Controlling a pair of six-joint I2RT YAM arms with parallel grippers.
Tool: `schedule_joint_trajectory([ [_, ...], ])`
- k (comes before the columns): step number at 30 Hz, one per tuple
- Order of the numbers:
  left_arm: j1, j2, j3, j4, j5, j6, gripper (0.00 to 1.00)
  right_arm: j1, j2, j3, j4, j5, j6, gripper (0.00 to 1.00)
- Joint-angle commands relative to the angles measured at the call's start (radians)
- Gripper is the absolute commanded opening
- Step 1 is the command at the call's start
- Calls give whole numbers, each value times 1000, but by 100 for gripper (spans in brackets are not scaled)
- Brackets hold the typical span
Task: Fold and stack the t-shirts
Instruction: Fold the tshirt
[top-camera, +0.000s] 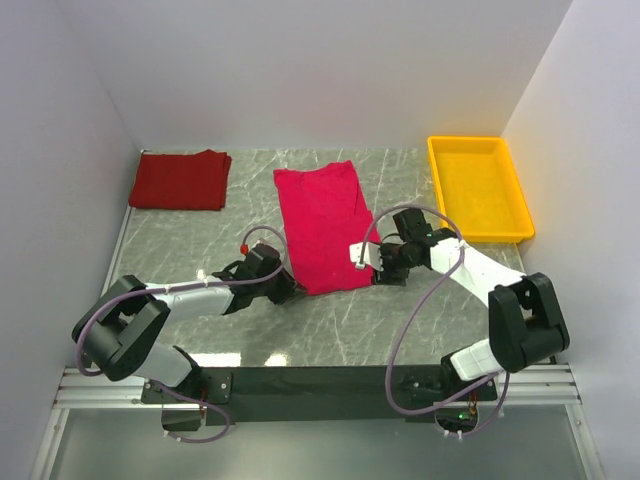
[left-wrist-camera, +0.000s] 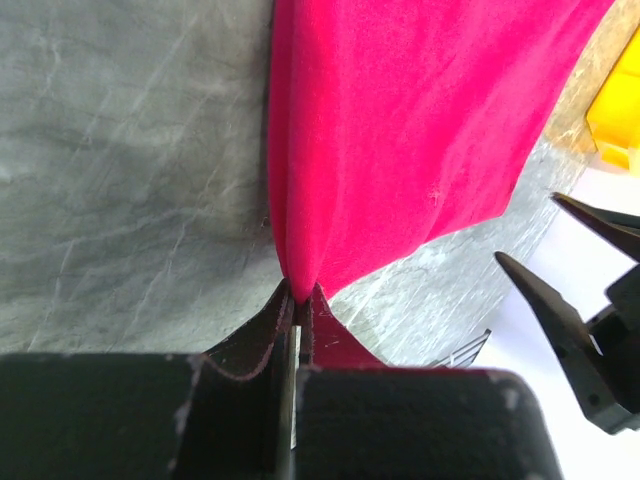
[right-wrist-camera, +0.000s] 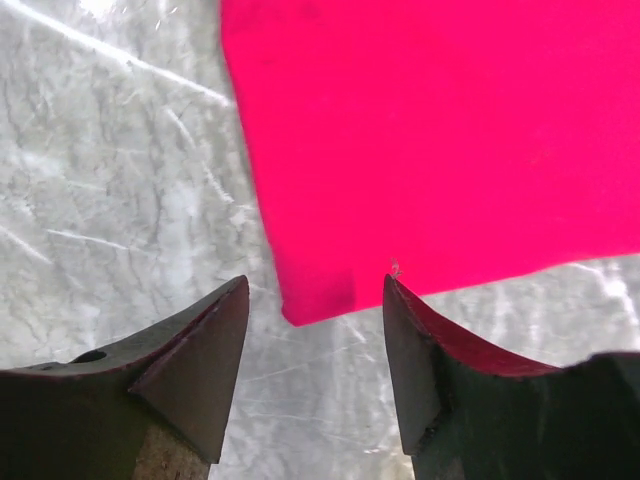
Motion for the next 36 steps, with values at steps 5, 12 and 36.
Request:
schedule_joint_trajectory([
  [5,-5,-31,-15,40,23,1,1,-10,71,-25,4,57,1,61],
  [12,-5,-21,-13,48,28,0,1,-7,135,4,26,99,27,58],
  [36,-5,-14,-11,65,37,0,1,8,229,67,-56,150,25,17],
])
